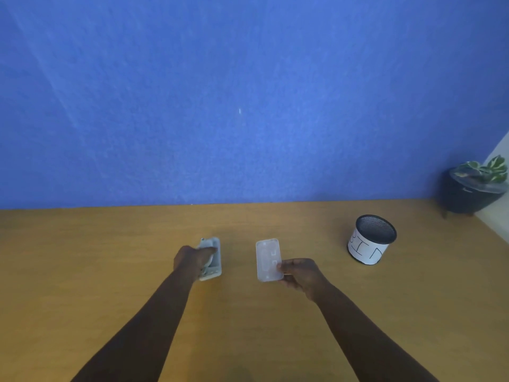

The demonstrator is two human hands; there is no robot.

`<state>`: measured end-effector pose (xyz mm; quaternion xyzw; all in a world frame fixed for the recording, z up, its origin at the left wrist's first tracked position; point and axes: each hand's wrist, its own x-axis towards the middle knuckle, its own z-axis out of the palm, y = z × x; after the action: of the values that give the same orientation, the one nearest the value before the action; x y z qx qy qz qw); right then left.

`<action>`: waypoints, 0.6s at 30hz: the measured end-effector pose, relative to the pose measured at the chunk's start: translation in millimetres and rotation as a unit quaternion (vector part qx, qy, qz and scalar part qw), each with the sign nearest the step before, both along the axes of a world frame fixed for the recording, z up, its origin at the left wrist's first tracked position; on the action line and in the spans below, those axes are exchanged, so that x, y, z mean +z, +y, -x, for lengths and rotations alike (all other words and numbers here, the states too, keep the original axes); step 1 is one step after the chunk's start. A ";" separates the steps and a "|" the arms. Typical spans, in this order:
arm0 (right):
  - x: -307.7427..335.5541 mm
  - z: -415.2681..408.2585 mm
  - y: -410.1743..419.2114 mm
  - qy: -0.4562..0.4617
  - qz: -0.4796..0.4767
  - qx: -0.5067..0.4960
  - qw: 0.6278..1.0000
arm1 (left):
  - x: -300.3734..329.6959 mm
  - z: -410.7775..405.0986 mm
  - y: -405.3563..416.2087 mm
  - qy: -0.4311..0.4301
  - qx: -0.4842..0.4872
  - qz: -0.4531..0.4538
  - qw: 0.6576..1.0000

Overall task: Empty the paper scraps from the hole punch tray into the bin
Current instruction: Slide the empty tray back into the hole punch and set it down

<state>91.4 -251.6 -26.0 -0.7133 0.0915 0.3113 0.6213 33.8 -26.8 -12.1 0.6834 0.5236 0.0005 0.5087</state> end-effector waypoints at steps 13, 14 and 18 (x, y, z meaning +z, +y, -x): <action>-6.6 14.4 21.4 0.002 -0.018 -0.009 1.000 | 32.8 -20.5 -70.6 -0.068 -0.109 0.034 0.991; -6.4 14.9 22.0 0.002 -0.019 -0.007 1.000 | 31.9 -19.7 -74.3 -0.058 -0.117 0.017 0.991; -1.4 17.7 22.5 0.014 -0.037 -0.006 0.999 | 29.1 -17.2 -81.8 -0.037 -0.135 -0.034 0.990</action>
<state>73.6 -229.1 -27.4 -0.6847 0.0930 0.3207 0.6478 51.1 -108.5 17.0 0.7643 0.4069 -0.0255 0.4996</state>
